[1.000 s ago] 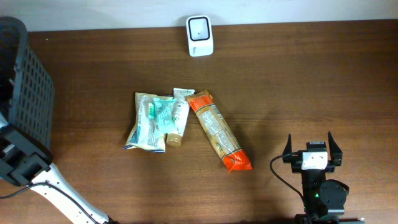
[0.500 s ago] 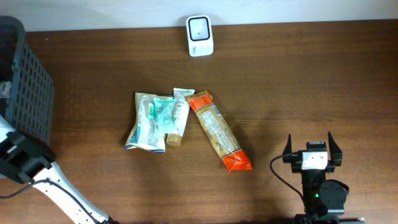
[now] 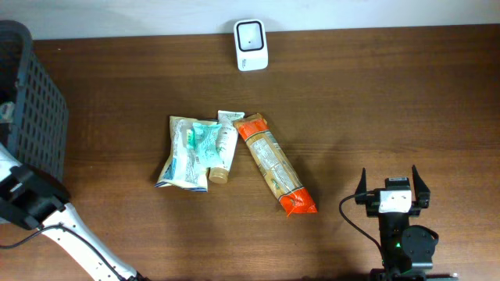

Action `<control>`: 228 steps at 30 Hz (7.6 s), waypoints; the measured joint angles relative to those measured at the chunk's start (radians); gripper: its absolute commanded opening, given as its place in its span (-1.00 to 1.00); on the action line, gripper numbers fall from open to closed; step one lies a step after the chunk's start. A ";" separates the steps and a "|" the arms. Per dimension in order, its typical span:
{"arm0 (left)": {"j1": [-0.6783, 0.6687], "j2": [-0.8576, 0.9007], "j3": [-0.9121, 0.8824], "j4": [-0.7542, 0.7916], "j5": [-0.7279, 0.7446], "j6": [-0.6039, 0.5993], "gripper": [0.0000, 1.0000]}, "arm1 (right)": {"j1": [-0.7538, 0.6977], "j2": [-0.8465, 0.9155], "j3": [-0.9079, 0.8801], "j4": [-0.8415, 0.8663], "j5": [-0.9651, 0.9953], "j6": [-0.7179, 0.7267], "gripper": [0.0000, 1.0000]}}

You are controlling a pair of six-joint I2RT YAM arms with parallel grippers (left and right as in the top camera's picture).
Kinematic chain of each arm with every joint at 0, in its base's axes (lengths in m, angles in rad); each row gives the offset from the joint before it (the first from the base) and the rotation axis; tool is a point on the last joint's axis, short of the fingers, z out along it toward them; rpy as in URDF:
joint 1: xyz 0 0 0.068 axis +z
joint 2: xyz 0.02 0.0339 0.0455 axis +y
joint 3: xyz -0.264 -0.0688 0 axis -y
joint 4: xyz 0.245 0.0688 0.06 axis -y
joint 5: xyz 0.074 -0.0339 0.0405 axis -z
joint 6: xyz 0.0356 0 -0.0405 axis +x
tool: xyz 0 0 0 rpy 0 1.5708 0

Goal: Scan the item barcode
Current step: 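Lower the left gripper into the basket toward the Kleenex tissue pack, then close the left gripper on the green Kleenex pack and lift it, then carry the Kleenex pack with the left gripper to the scanner, then hold the Kleenex pack under the scanner window with the left gripper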

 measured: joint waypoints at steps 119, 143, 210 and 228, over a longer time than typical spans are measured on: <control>0.105 -0.121 -0.364 -0.063 0.097 -0.038 -1.00 | 0.000 0.000 0.000 0.000 0.000 0.000 0.97; -0.357 -0.628 -0.068 -0.581 0.241 0.097 -1.00 | 0.000 0.000 0.000 0.000 0.000 0.000 0.97; -1.048 -0.495 -0.801 0.616 -0.451 0.266 0.43 | 0.000 0.000 0.000 0.000 0.000 0.000 0.97; -0.816 -0.284 -0.801 0.467 0.019 -0.173 0.45 | 0.000 0.000 0.000 0.000 0.000 0.000 0.97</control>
